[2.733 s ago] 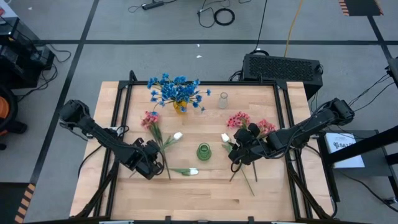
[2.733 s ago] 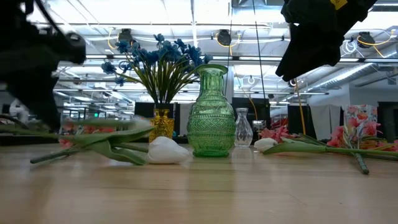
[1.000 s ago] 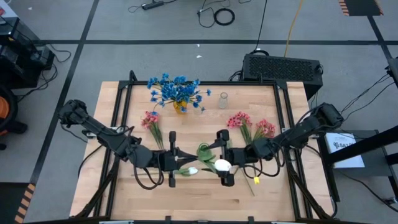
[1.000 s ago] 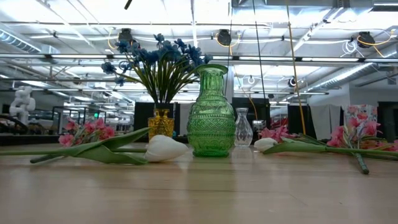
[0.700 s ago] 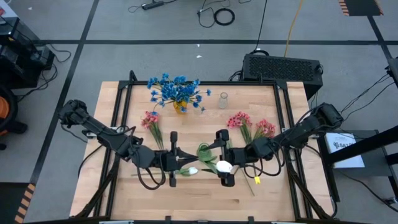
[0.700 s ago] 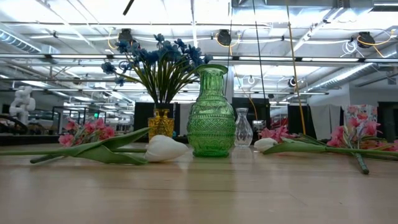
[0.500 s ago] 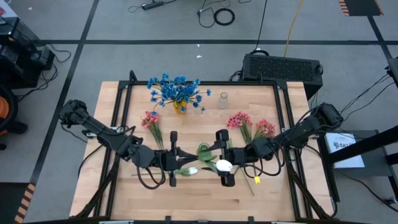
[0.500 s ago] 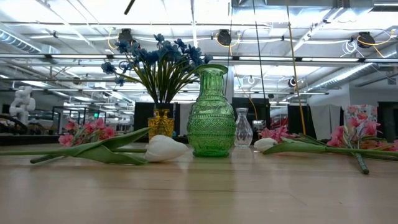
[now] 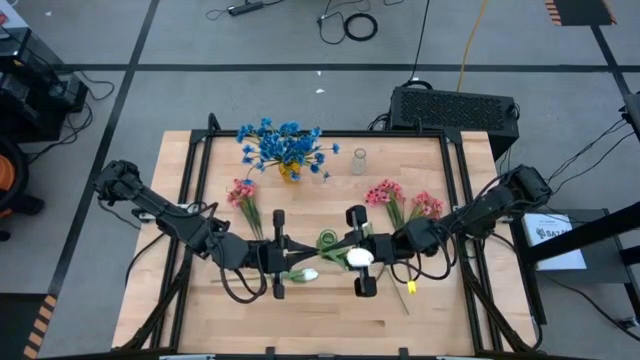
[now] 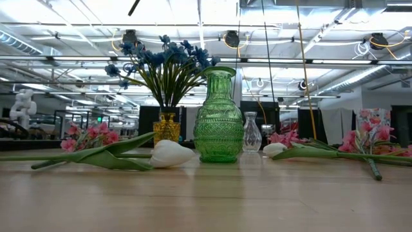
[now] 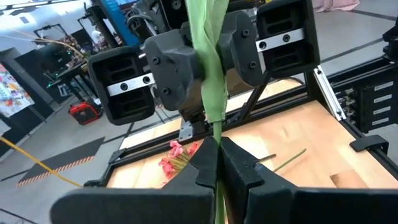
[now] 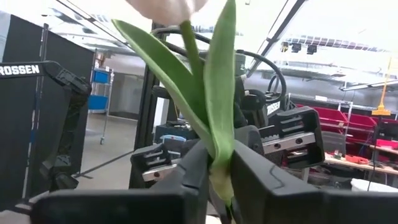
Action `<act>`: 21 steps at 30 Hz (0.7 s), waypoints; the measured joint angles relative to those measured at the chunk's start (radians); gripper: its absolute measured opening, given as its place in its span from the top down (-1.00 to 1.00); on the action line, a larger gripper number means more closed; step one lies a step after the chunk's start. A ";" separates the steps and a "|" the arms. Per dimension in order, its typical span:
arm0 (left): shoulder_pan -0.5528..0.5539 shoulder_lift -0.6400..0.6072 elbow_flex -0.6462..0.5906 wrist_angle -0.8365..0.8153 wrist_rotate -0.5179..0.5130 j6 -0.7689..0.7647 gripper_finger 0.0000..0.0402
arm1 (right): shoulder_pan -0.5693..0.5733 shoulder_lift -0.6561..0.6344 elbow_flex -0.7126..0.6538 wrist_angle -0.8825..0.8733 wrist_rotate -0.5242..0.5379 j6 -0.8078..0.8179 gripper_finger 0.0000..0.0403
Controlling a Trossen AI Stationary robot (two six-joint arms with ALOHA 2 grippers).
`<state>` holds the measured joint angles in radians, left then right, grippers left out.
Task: Sort flowers into vase by color
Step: Put the top left white tulip into the transparent vase
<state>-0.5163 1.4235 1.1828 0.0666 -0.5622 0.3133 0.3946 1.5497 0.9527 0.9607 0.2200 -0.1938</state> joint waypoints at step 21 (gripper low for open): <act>-0.186 -0.080 0.000 -0.126 -0.624 -0.098 -0.40 | -0.002 -0.221 0.000 -0.274 0.216 -0.103 0.88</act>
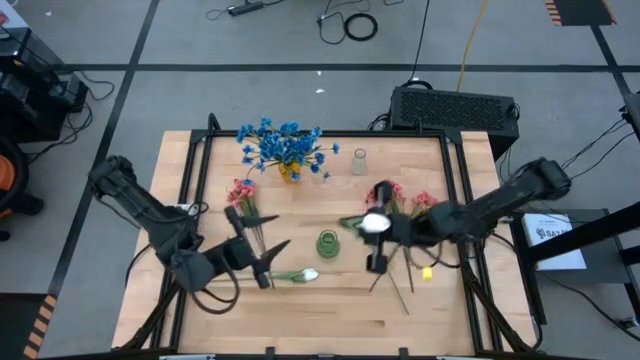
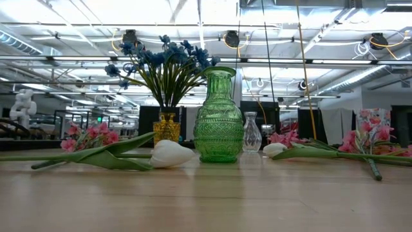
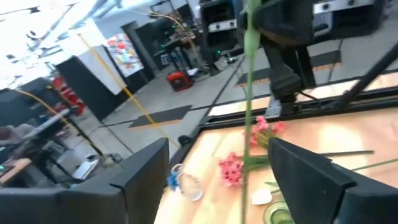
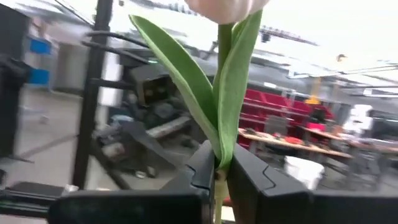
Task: Sort flowers into vase by color
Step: Put the top left white tulip into the transparent vase
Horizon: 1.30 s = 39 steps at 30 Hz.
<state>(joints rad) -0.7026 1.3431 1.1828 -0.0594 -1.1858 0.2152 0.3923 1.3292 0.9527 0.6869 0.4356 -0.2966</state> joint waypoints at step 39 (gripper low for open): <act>0.459 -0.043 0.000 -0.445 0.563 0.080 -0.40 | -0.642 0.042 0.372 -0.993 0.244 0.358 0.89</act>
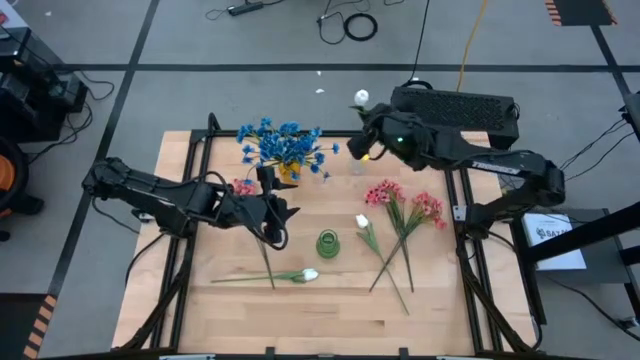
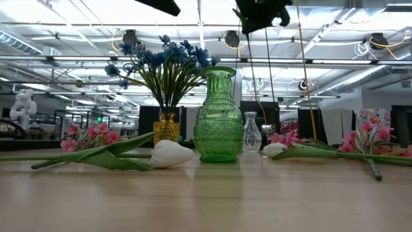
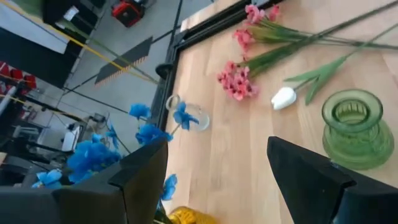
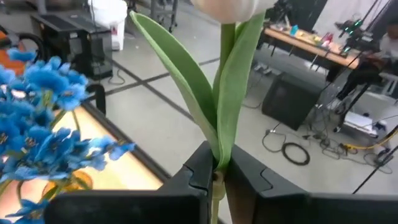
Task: Sort flowers into vase by color
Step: Put the top left white tulip into the transparent vase
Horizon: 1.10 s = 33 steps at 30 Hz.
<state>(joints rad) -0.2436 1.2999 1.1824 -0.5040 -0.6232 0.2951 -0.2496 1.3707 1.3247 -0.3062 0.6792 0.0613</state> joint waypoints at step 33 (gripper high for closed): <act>-0.001 -0.039 0.000 -0.021 0.027 -0.012 -0.40 | -0.002 0.126 0.000 0.003 -0.002 0.082 0.89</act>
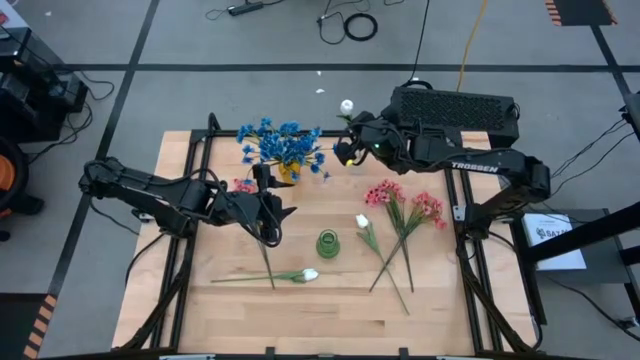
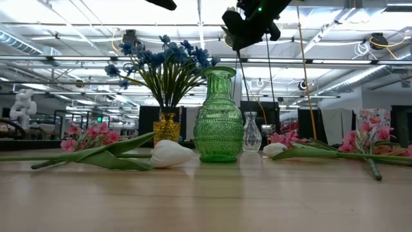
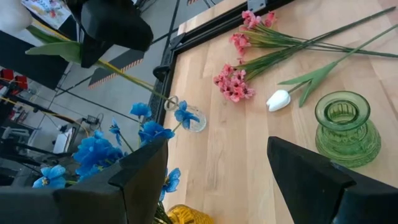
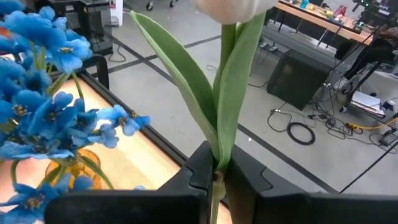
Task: Sort flowers into vase by color
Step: Put the top left white tulip into the transparent vase
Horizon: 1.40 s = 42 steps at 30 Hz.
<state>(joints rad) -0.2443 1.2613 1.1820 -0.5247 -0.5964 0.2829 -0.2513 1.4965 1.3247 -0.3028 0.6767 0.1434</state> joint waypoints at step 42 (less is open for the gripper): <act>0.000 0.000 0.000 -0.038 0.000 -0.016 -0.40 | -0.006 0.012 -0.001 -0.088 -0.002 0.038 0.05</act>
<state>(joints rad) -0.2443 1.2613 1.1821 -0.5631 -0.5968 0.2672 -0.2573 1.5085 1.3239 -0.3911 0.6750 0.1815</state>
